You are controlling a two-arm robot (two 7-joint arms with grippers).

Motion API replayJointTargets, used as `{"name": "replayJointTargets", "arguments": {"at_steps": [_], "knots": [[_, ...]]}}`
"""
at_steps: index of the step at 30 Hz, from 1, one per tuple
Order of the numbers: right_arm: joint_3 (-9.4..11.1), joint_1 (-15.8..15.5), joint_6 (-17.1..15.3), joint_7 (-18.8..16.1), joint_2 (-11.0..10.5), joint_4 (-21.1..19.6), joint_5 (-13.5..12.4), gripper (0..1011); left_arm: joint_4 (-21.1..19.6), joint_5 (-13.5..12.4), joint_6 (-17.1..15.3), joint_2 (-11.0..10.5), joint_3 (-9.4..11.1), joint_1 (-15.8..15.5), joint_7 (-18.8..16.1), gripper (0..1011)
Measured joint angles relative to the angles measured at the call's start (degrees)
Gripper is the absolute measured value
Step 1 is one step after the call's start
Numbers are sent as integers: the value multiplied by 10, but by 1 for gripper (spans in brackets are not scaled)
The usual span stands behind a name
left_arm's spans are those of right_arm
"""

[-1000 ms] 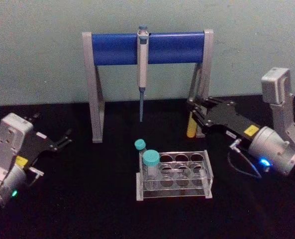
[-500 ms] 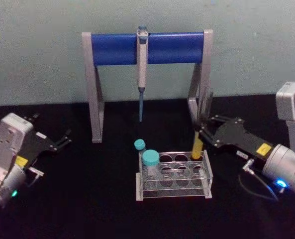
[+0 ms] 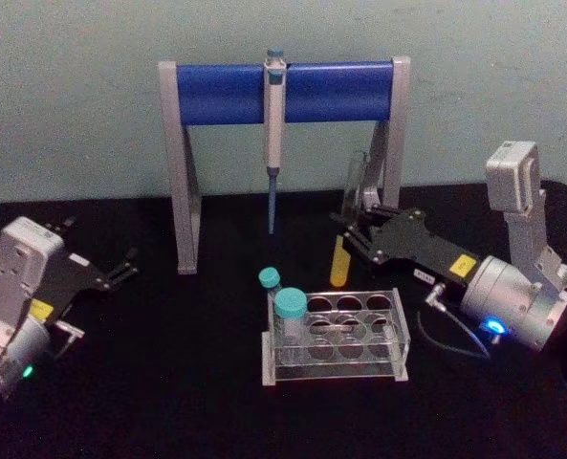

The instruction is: Pick up the test tube from the test tube rack, shake it, then place it back into the test tube rack.

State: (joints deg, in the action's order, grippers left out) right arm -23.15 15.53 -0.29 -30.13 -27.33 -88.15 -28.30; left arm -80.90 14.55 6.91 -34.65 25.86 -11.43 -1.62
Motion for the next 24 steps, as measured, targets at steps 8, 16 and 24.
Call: {"name": "replayJointTargets", "arguments": {"at_steps": [8, 16, 24], "knots": [[5, 8, 1, 23, 6, 14, 11, 229, 0, 0, 0, 0, 0, 0, 0, 1010], [20, -10, -10, 50, -5, -4, 27, 229, 0, 0, 0, 0, 0, 0, 0, 1010], [39, -57, -41, 41, -40, -62, 15, 229, 0, 0, 0, 0, 0, 0, 0, 1010]]}}
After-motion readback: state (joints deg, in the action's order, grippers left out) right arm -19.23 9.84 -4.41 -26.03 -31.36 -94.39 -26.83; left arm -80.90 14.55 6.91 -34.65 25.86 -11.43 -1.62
